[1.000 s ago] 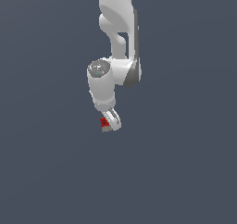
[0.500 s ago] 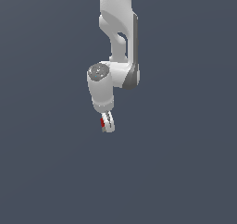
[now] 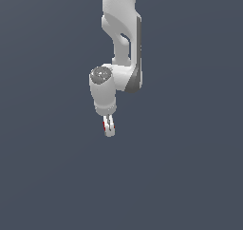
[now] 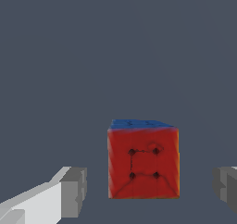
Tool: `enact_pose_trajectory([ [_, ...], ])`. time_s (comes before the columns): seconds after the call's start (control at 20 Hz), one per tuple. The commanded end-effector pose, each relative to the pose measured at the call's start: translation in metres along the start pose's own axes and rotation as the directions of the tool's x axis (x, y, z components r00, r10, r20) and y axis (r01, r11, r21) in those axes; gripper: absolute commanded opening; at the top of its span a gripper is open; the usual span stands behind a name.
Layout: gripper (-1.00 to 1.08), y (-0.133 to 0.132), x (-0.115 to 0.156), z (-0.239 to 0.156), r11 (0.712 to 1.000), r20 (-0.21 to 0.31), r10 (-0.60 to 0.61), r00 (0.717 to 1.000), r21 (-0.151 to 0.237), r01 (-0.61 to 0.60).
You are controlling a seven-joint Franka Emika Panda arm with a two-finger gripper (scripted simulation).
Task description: Pick up the object and move it to a goal position.
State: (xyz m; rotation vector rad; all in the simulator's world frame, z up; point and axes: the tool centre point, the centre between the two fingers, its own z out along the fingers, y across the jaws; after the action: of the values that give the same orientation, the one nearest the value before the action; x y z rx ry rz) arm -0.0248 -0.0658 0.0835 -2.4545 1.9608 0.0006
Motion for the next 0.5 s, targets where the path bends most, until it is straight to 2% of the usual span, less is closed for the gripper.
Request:
enact_pose_trajectory([
  [0.0, 1.0, 0.0, 0.0, 0.0, 1.0, 0.0, 0.0, 1.0, 0.0, 0.0],
  [0.45, 1.0, 0.001, 0.0, 0.029, 1.0, 0.0, 0.004, 1.0, 0.0, -0.004],
])
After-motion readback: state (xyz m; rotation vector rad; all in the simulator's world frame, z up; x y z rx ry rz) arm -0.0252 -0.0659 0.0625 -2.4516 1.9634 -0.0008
